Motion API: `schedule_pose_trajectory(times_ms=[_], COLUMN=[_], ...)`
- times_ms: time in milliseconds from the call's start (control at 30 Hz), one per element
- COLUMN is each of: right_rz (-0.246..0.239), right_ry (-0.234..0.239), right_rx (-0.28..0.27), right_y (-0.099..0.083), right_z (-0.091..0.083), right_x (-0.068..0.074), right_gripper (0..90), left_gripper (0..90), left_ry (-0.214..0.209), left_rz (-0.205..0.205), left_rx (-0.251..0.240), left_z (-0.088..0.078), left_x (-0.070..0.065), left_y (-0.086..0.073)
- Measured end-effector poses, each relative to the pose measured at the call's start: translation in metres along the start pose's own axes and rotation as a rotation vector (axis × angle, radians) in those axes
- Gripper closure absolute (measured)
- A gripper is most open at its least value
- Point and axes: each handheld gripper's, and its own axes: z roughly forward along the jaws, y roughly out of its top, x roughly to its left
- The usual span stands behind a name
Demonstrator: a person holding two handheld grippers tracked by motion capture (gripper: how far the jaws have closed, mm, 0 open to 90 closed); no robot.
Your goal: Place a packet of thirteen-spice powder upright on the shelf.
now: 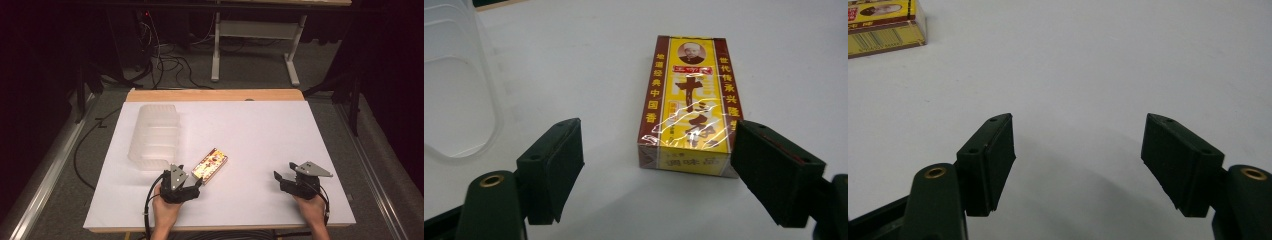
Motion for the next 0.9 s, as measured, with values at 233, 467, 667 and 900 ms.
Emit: schedule_pose_trajectory(times_ms=[233,467,667,900], right_rz=[0.002,0.004,0.003,0.011], right_ry=[0.001,0.002,0.002,0.006], right_rx=[0.003,0.0,-0.003,-0.009], right_y=[0.0,0.0,0.0,0.0], right_z=[0.0,0.0,0.0,-0.001], right_x=[0.0,0.0,0.0,0.0], right_gripper=[29.8,29.7,29.7,29.6], left_gripper=[21.3,20.3,19.4,18.6], left_ry=[-0.027,-0.061,-0.069,-0.098], left_rz=[0.023,0.048,0.061,0.088], left_rx=[-0.002,0.028,0.05,0.104], left_z=[-0.001,0.003,0.007,0.018], left_x=[-0.01,-0.017,-0.019,-0.026], left_y=[0.009,0.018,0.029,0.046])
